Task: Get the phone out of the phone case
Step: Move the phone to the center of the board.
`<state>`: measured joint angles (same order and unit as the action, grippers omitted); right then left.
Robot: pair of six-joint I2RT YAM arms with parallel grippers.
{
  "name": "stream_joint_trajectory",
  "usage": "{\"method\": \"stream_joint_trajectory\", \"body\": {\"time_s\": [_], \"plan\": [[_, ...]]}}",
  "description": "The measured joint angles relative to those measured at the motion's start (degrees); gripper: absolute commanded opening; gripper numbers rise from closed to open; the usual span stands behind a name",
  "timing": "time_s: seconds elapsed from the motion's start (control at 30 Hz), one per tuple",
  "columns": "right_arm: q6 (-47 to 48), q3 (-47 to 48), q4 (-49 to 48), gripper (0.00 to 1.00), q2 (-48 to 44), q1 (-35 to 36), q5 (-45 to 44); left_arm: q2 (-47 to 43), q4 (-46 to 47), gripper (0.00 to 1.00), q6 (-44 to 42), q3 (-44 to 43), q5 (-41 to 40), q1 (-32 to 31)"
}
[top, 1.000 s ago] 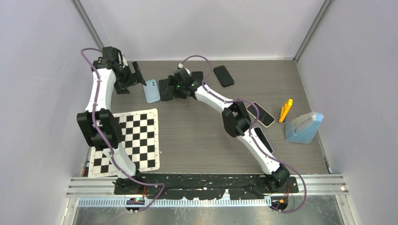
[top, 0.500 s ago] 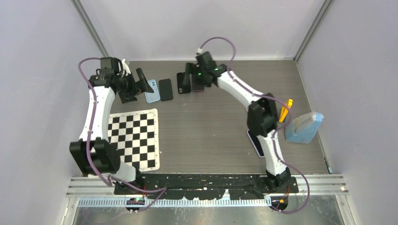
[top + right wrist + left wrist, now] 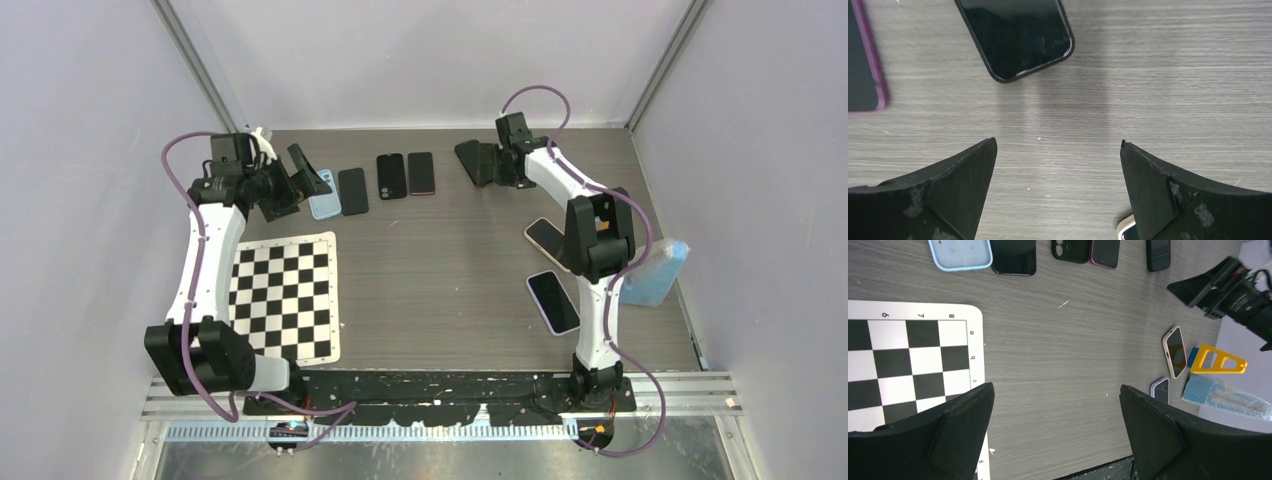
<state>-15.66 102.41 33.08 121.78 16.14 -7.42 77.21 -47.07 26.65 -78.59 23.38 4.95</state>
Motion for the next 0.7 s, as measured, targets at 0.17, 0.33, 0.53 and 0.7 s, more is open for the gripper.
{"method": "stream_joint_trajectory", "body": {"time_s": [0.17, 0.33, 0.53, 0.7], "plan": [[5.2, 1.6, 2.5, 1.00, 5.4, 0.4, 1.0, 2.3, 1.2, 1.00, 0.0, -1.1, 0.0, 0.0], [6.9, 8.6, 4.5, 1.00, 12.1, 0.7, -0.6, 4.1, 1.1, 1.00, -0.5, -2.9, -1.4, 0.0], [8.0, 15.3, 6.8, 1.00, 16.1, 0.4, 0.8, 4.6, 1.0, 1.00, -2.1, -5.3, -3.9, 0.0], [7.1, 27.8, 10.0, 1.00, 23.1, -1.1, 5.5, 5.1, 0.8, 1.00, -3.2, -7.2, -5.0, 0.0]]}}
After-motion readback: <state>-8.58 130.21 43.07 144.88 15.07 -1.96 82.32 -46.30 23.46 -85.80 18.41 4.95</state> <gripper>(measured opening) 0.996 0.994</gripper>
